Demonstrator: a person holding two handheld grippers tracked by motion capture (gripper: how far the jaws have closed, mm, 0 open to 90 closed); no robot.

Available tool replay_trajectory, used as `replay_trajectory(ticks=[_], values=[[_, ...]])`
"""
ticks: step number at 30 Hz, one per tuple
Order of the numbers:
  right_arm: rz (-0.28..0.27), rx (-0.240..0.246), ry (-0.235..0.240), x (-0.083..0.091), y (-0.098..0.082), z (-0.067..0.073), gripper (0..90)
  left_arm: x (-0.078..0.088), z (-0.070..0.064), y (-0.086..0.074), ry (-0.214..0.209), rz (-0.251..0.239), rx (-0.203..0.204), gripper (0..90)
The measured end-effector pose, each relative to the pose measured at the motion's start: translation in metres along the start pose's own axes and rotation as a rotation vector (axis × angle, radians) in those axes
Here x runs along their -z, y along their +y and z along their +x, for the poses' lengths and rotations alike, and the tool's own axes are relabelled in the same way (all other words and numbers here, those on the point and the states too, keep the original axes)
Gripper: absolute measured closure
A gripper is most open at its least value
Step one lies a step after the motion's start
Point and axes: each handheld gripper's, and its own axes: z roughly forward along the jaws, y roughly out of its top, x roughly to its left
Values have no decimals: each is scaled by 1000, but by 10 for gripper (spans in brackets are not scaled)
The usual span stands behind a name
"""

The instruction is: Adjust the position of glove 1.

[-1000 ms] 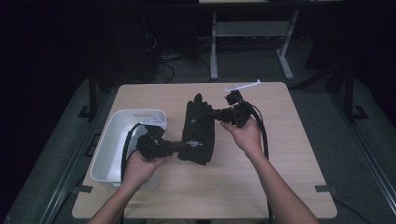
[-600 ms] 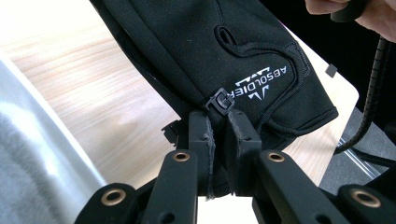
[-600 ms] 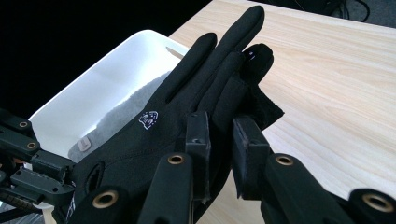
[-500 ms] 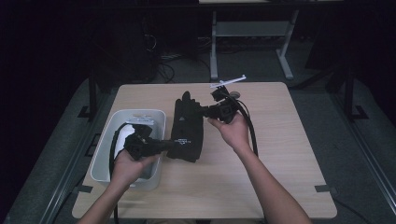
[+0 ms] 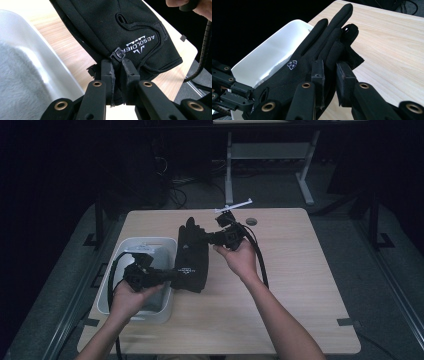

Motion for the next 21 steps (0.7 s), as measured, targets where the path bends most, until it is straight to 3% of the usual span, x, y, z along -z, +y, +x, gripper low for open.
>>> replay_trajectory(ticks=[21], values=[[-2, 13, 39, -22, 10, 13, 781, 18, 18, -10, 26, -9, 27, 824]])
